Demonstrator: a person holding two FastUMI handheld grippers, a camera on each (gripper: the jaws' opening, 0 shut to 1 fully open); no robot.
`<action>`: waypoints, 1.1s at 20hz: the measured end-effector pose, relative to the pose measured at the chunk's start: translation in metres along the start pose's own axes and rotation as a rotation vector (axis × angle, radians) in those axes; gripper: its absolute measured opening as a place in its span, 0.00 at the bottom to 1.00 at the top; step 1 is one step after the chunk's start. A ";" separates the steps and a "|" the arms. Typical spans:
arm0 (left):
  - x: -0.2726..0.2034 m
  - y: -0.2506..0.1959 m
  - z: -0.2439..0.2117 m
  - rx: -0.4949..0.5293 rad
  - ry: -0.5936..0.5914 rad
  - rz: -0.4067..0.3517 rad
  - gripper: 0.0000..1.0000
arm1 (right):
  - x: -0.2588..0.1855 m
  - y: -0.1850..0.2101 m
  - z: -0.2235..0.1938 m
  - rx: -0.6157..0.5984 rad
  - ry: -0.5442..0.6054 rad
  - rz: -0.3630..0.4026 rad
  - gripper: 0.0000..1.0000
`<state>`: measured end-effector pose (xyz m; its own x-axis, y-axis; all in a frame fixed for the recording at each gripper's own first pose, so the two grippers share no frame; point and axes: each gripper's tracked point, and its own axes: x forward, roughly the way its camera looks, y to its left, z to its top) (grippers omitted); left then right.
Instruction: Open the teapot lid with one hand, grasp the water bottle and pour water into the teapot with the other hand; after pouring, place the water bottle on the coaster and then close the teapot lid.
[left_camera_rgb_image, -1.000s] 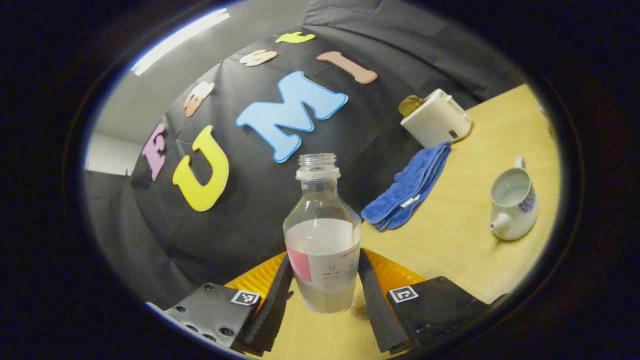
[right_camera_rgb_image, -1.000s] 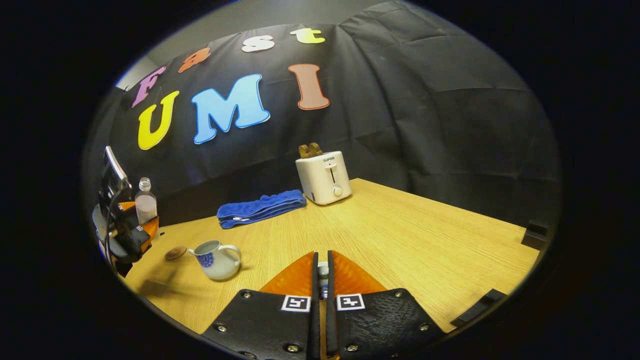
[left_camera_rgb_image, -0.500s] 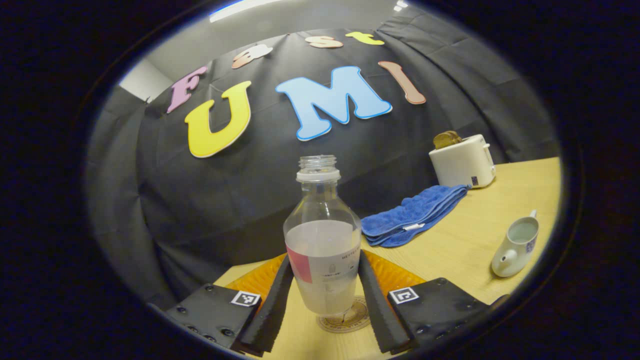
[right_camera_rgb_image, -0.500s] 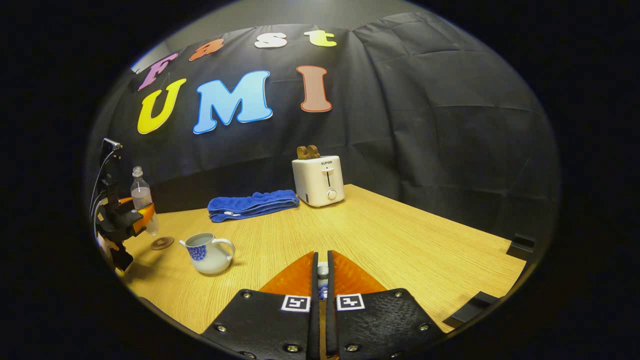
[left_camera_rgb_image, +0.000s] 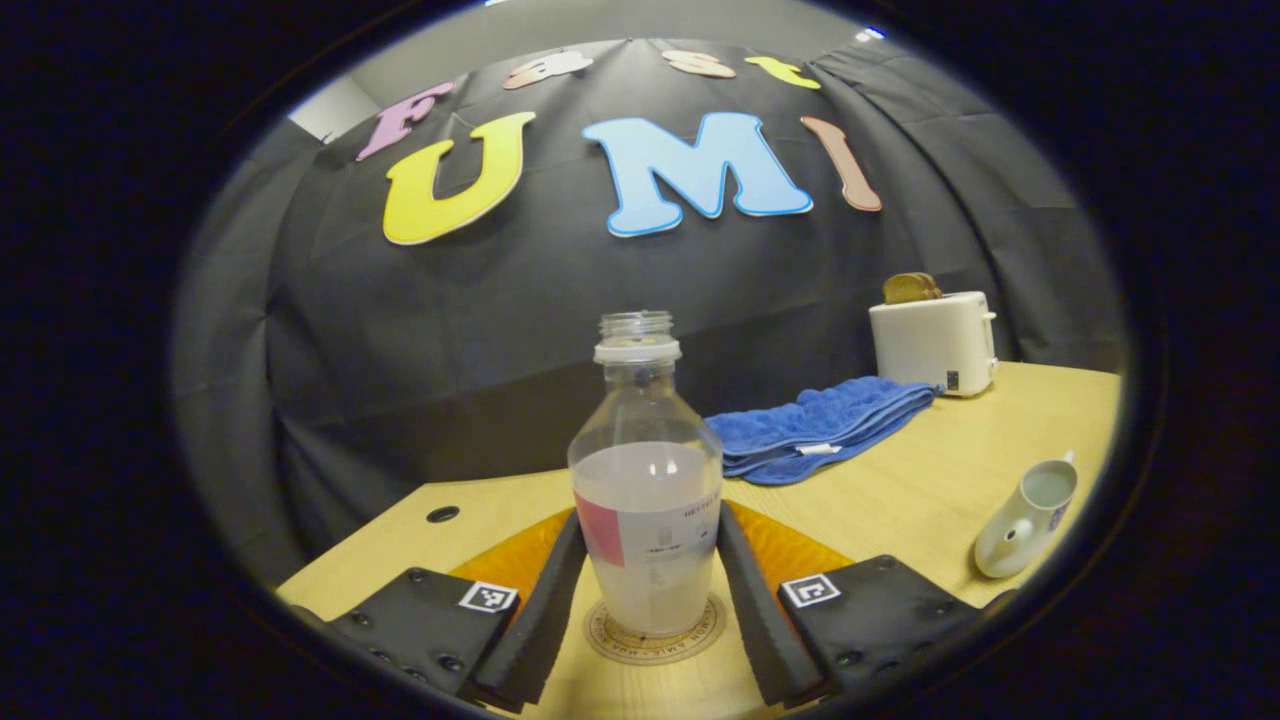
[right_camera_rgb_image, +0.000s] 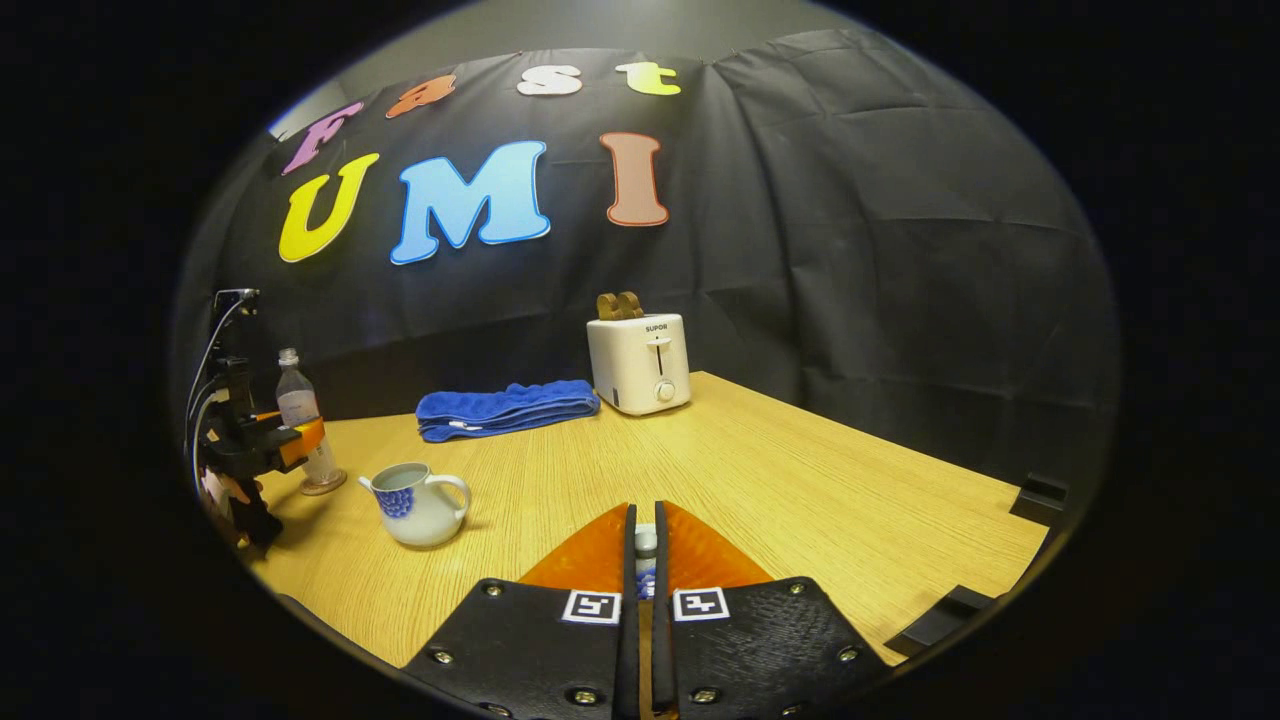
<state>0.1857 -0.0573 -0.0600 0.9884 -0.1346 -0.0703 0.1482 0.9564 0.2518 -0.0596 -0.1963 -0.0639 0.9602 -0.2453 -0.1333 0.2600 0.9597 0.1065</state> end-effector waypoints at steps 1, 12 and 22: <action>0.001 0.000 -0.001 -0.004 0.002 0.007 0.88 | 0.001 0.000 -0.001 0.005 0.002 0.002 0.05; -0.004 0.006 -0.007 -0.011 0.029 0.050 1.00 | 0.005 0.008 0.000 -0.008 0.001 0.020 0.05; -0.036 0.010 -0.005 -0.042 0.049 0.047 1.00 | 0.016 0.050 0.000 -0.039 0.001 0.107 0.05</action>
<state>0.1510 -0.0418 -0.0602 0.9913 -0.0774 -0.1064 0.0990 0.9716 0.2151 -0.0316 -0.1525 -0.0608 0.9821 -0.1413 -0.1242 0.1521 0.9850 0.0816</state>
